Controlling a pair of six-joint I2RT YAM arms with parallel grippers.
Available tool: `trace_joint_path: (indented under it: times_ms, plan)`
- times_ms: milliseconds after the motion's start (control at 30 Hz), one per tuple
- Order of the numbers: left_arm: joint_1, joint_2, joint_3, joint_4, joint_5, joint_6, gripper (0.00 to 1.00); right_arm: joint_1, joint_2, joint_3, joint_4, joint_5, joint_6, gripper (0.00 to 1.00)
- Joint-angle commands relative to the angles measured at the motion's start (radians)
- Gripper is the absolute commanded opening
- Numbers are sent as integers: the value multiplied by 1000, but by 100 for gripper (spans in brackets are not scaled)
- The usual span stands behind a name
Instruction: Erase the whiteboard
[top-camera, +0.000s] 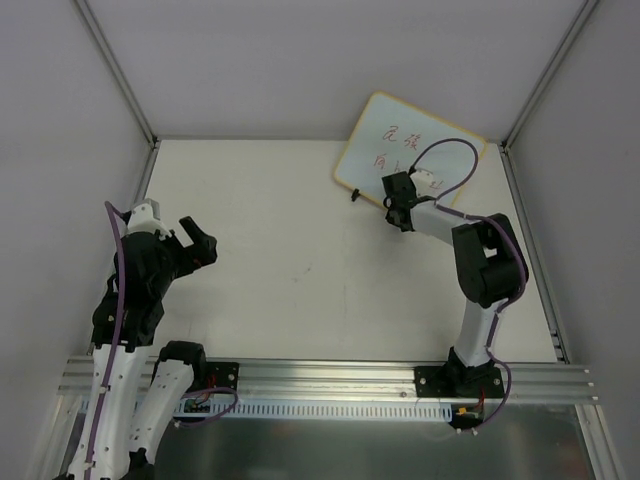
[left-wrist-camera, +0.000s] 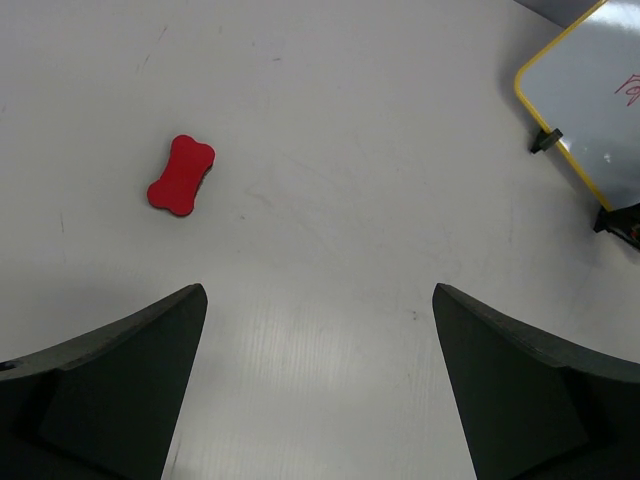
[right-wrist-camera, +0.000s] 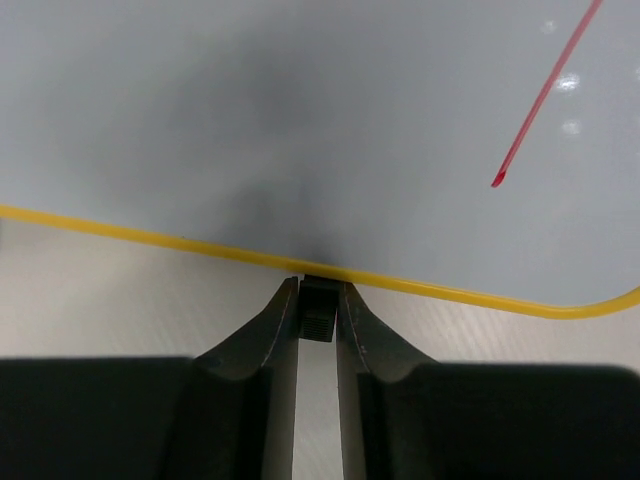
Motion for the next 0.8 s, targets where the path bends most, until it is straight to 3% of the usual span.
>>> trace_joint_path:
  times_ms: [0,433,767]
  plan:
    - [1,31,36,19,6,-2,99,120,-121,-103,1,-106,-40,0]
    - [3,132,34,21,-49,3,99,485,-405,-482,106,-137,-89,0]
    - [6,334,-44,73,-183,14,99,550,-544,-617,169,-169,-200,0]
